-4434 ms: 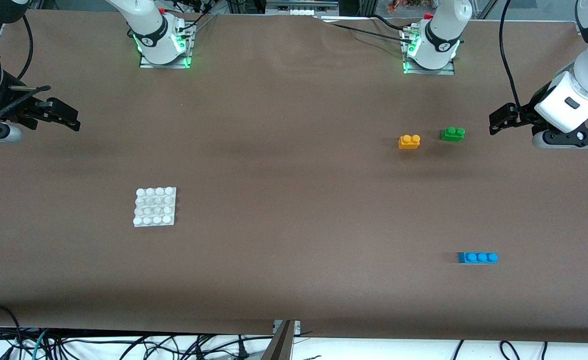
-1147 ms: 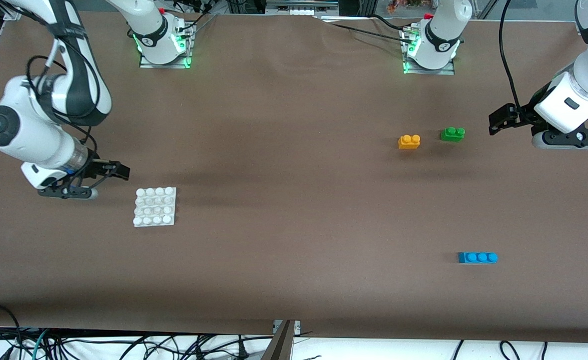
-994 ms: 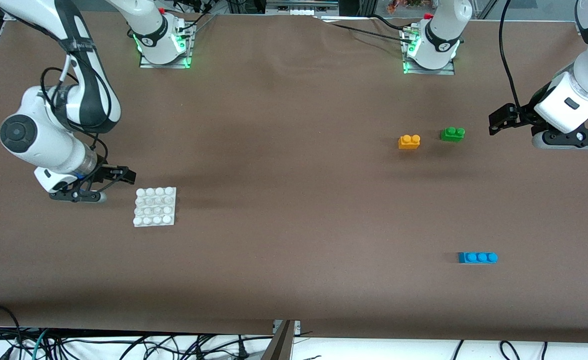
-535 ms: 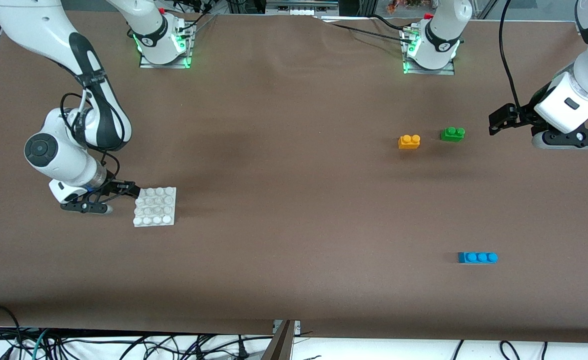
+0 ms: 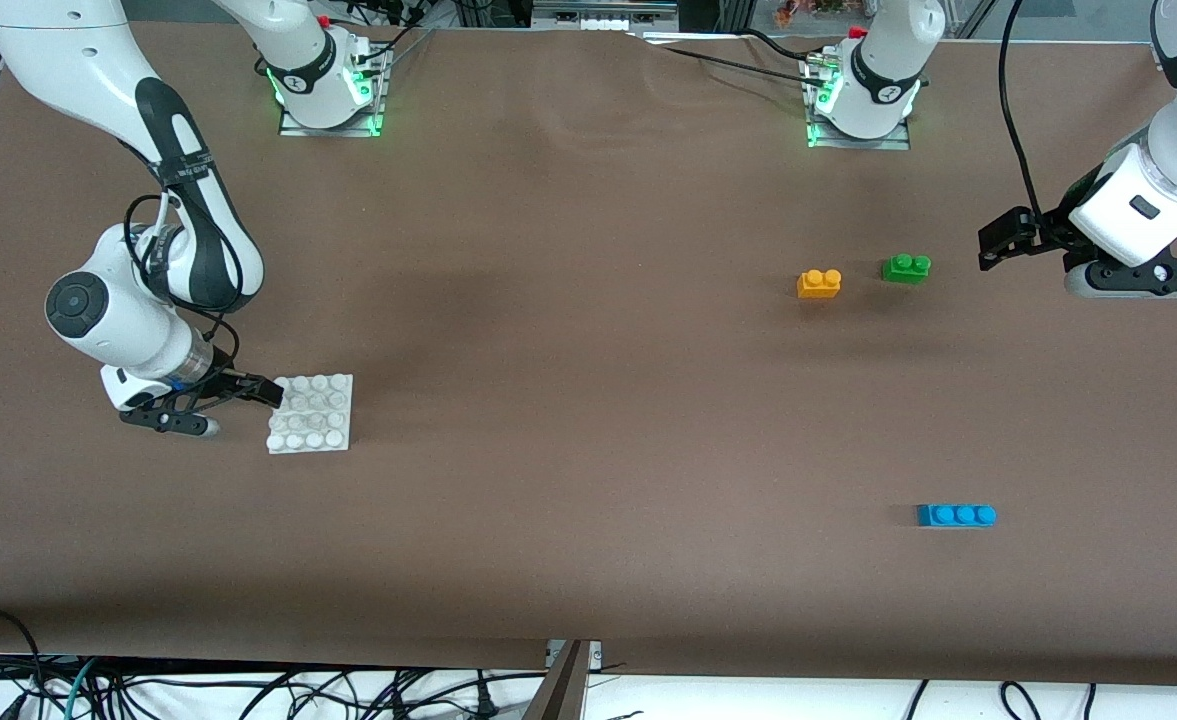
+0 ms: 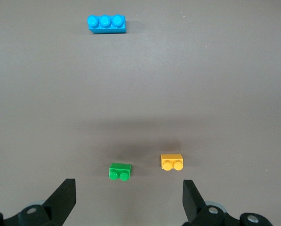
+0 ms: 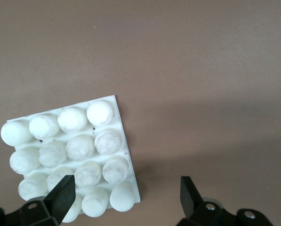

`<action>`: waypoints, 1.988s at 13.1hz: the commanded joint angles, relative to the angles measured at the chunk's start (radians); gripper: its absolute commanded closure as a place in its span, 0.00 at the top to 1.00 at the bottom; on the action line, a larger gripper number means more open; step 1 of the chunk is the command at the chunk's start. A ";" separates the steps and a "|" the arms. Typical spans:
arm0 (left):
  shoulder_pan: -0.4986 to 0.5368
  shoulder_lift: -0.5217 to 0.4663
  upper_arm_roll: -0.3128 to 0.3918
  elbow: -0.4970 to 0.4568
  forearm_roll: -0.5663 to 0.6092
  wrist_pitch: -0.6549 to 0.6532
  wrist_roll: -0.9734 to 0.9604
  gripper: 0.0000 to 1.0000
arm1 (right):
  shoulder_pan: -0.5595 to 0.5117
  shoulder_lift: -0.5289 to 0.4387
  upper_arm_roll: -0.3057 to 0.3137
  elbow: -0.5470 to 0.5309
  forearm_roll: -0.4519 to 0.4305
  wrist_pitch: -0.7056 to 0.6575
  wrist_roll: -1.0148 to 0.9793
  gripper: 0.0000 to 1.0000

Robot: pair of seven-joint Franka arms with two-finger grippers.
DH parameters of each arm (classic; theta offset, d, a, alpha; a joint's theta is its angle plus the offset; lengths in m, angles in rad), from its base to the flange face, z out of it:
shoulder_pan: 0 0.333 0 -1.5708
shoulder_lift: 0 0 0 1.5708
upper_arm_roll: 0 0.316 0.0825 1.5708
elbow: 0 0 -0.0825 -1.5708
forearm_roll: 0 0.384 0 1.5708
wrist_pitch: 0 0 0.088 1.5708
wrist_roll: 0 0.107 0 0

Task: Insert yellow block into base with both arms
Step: 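Lower the right gripper and grasp the white base plate's edge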

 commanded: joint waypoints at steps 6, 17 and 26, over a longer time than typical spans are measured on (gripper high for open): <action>0.005 0.013 -0.001 0.030 -0.020 -0.023 0.018 1.00 | 0.016 0.098 0.014 0.065 0.016 0.028 0.009 0.99; 0.006 0.013 -0.001 0.030 -0.022 -0.023 0.018 1.00 | 0.057 0.138 0.016 0.067 0.016 0.089 0.000 0.99; 0.005 0.013 -0.001 0.030 -0.022 -0.023 0.018 1.00 | 0.044 0.161 0.016 0.076 0.024 0.099 -0.045 0.80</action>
